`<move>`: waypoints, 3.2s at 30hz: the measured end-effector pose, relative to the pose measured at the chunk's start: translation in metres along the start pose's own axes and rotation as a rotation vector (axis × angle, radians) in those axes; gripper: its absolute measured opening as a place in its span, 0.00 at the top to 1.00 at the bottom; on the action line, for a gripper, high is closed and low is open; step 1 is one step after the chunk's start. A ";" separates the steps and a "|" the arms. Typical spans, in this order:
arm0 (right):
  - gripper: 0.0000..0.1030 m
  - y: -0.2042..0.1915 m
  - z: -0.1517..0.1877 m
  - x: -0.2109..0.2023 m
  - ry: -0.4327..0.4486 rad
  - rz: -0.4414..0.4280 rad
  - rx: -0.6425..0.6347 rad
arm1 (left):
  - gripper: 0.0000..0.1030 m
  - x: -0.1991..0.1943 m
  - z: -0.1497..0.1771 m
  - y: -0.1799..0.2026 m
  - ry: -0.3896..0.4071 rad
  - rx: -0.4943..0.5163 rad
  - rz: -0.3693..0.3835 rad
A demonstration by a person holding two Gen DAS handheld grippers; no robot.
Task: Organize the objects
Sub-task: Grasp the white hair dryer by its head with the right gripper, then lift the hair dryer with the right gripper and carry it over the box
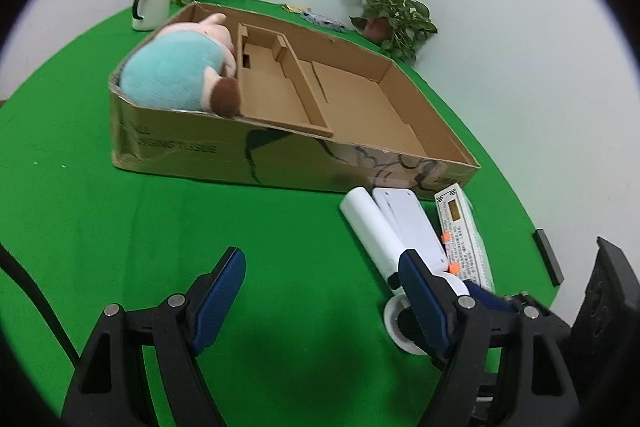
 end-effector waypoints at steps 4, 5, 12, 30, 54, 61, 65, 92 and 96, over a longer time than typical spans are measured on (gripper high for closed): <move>0.46 -0.006 0.008 -0.001 -0.014 -0.003 0.032 | 0.24 -0.001 0.009 0.006 -0.033 0.011 0.046; 0.45 -0.013 0.011 -0.005 -0.016 -0.039 0.041 | 0.24 -0.003 0.012 0.007 -0.046 0.006 0.069; 0.01 -0.045 0.013 -0.016 0.025 -0.096 -0.022 | 0.24 0.019 0.025 0.024 -0.184 0.003 0.191; 0.45 -0.039 0.045 0.001 -0.080 -0.006 0.033 | 0.63 0.040 0.067 0.056 -0.384 -0.037 0.329; 0.45 -0.065 -0.009 -0.028 0.065 0.038 -0.019 | 0.66 -0.019 0.007 0.047 -0.186 0.018 0.282; 0.46 -0.061 -0.055 -0.048 0.151 0.082 -0.045 | 0.67 -0.045 -0.037 0.068 -0.083 0.096 0.275; 0.46 -0.057 -0.084 -0.058 0.190 0.099 -0.055 | 0.67 -0.042 -0.064 0.089 -0.048 0.122 0.279; 0.46 -0.022 -0.249 -0.025 0.140 0.082 -0.077 | 0.67 -0.009 -0.207 0.089 -0.035 0.094 0.227; 0.46 -0.018 -0.260 -0.014 0.119 0.077 -0.075 | 0.67 0.004 -0.215 0.088 -0.053 0.092 0.215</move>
Point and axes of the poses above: each gripper's, at about its wrist camera, not at the fingertips, and x roughly the way its jaws point, y to its right, z to its underside, the point moved 10 cm from there along x, roughly the way its jaws point, and after that the axes turned 15 degrees about -z, right-handed, at the moved point
